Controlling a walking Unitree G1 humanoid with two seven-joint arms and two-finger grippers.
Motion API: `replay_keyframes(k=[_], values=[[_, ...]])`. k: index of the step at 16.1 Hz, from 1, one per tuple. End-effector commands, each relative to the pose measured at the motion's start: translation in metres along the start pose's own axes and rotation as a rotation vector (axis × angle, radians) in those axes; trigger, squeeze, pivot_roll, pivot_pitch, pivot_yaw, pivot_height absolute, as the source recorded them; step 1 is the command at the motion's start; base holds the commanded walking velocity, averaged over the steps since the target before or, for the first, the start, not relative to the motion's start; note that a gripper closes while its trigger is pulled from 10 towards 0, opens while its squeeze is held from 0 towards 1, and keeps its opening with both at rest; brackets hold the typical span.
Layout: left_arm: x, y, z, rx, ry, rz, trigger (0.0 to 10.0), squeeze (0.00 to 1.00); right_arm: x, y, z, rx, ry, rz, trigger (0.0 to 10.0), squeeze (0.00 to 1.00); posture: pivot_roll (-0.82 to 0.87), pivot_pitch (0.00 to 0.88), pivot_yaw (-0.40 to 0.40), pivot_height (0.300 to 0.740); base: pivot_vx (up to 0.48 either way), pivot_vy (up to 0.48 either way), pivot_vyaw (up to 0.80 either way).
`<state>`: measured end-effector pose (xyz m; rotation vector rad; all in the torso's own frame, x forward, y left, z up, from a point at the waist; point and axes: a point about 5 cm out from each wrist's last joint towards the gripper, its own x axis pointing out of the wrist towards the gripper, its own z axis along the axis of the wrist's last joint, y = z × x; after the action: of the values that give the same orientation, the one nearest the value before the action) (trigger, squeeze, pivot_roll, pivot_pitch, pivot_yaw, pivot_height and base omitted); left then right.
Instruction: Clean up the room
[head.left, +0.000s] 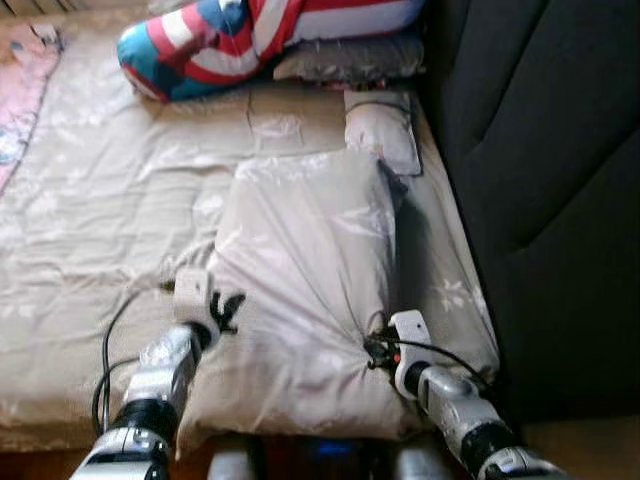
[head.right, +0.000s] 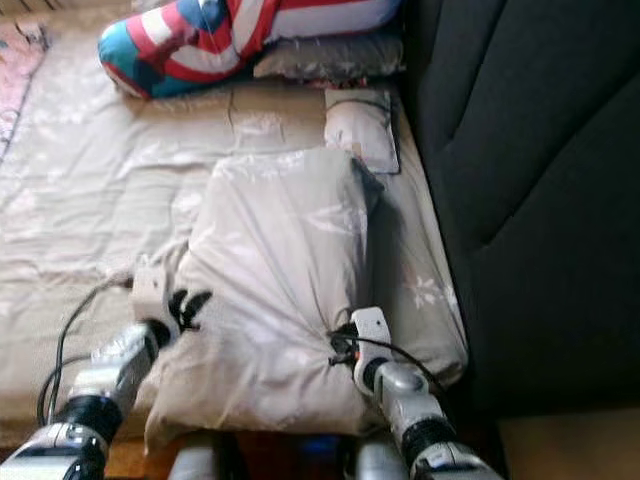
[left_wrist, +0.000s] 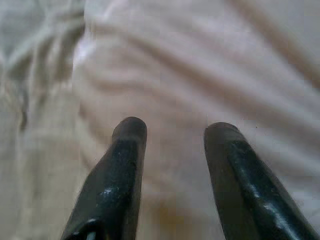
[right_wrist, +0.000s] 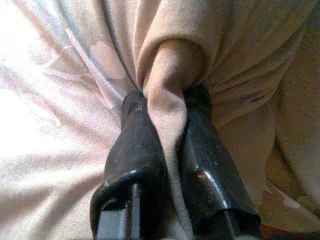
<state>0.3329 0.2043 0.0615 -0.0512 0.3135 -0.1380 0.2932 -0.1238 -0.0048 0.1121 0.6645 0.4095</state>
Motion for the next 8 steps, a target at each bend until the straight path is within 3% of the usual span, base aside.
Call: replay_keyframes(k=[1,4,8], values=[[-0.005,0.007,-0.013,-0.004,0.033,0.023,10.0,1.0,-0.012,-0.001,-0.059,0.054,0.214,-0.002,0.0,0.0,-0.06,0.33,-0.024,0.655,0.0,0.0,0.0],[-0.01,0.02,-0.019,-0.06,0.033,0.074,10.0,1.0,-0.017,-0.005,-0.066,0.044,0.23,0.007,0.0,0.0,-0.07,0.335,-0.05,0.655,0.0,0.0,0.0],[-0.019,0.042,-0.023,-0.07,0.036,0.154,10.0,1.0,-0.02,-0.009,-0.069,0.035,0.233,-0.004,0.0,0.0,-0.07,0.336,-0.066,0.655,0.0,0.0,0.0]])
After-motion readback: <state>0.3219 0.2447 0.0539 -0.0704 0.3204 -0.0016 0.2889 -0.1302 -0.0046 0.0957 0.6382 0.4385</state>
